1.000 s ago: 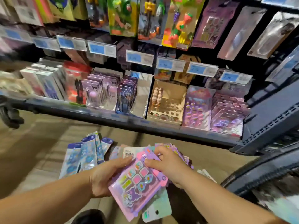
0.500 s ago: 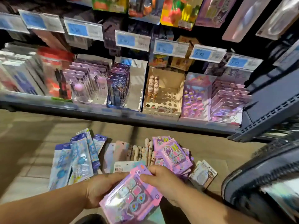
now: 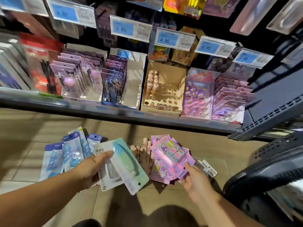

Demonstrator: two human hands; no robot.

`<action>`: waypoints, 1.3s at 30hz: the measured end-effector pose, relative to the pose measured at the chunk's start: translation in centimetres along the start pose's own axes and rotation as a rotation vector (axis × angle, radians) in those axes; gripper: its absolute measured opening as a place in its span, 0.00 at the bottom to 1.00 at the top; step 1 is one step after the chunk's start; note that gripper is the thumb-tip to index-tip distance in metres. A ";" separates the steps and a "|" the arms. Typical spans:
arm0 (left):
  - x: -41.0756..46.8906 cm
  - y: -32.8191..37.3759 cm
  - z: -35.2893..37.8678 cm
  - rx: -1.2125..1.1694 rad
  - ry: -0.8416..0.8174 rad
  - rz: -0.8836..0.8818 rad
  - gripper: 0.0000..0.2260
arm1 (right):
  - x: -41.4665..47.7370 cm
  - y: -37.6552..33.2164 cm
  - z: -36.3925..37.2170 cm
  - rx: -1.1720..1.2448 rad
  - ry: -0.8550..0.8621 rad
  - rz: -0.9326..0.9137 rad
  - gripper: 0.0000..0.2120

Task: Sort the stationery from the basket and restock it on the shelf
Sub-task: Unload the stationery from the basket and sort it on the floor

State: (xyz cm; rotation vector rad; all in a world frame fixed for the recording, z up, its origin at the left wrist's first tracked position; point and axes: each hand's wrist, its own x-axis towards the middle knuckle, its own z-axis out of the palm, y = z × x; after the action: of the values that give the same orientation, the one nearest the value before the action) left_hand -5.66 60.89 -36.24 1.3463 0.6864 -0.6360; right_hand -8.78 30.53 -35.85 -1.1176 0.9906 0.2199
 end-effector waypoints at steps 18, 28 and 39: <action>0.4 0.3 3.0 -0.040 -0.088 -0.002 0.15 | 2.5 0.1 -0.2 -0.130 0.244 0.115 0.07; -0.1 -1.4 3.1 -0.008 -0.114 -0.033 0.18 | -4.0 2.9 3.8 -0.667 -0.355 0.041 0.12; -0.3 -5.3 0.9 0.053 -0.140 -0.121 0.25 | -4.8 5.9 0.4 -0.697 -0.242 0.079 0.13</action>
State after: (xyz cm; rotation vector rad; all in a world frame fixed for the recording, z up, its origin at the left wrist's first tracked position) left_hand -9.75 59.40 -39.34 1.3026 0.6450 -0.8428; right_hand -14.84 35.09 -36.00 -1.6335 0.7527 0.7895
